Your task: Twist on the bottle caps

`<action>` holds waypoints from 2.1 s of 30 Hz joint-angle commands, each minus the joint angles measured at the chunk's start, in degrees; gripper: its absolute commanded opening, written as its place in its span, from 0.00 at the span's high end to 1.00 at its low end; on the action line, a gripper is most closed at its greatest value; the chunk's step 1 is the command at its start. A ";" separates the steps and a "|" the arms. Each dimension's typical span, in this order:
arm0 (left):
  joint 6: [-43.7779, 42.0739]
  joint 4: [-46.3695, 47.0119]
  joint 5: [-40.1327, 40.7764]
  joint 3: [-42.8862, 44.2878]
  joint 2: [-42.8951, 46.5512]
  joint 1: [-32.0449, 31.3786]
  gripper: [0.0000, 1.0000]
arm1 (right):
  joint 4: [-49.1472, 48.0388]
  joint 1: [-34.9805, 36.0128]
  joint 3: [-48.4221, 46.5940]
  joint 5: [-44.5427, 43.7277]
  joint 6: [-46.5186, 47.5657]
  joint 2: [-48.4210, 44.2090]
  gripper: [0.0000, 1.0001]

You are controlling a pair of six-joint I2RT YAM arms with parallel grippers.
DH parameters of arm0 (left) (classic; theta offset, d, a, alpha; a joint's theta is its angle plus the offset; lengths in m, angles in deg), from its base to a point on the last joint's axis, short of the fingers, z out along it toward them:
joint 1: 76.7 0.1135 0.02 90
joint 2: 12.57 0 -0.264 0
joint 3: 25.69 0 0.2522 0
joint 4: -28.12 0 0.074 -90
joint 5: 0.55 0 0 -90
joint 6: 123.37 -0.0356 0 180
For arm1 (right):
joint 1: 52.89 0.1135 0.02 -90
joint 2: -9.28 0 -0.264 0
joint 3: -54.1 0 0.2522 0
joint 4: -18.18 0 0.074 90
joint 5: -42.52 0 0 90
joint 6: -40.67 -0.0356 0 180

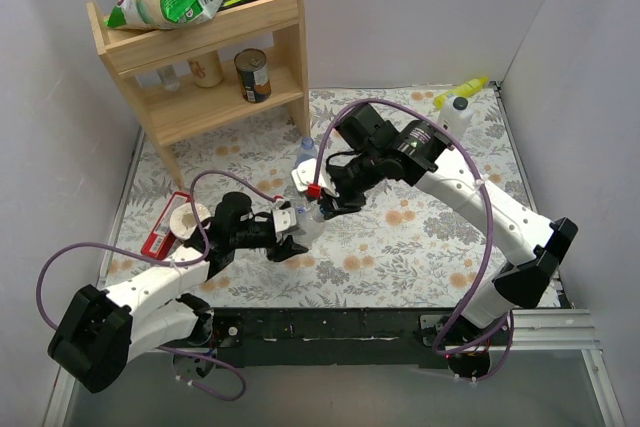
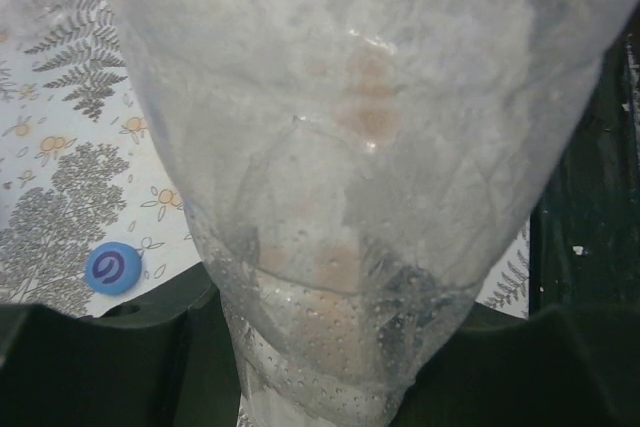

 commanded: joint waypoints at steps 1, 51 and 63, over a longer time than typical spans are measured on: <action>0.50 11.05 6.67 -0.92 4.29 -0.03 1.00 | 3.10 0.25 -1.43 1.21 -6.81 2.02 0.71; 18.44 8.00 -4.74 3.03 2.01 -1.52 1.00 | -36.89 -5.20 20.55 6.74 -18.50 -18.73 0.02; 17.29 7.12 -5.10 5.14 -0.02 -1.88 1.00 | -36.10 -4.68 18.53 12.55 -20.35 -14.33 0.05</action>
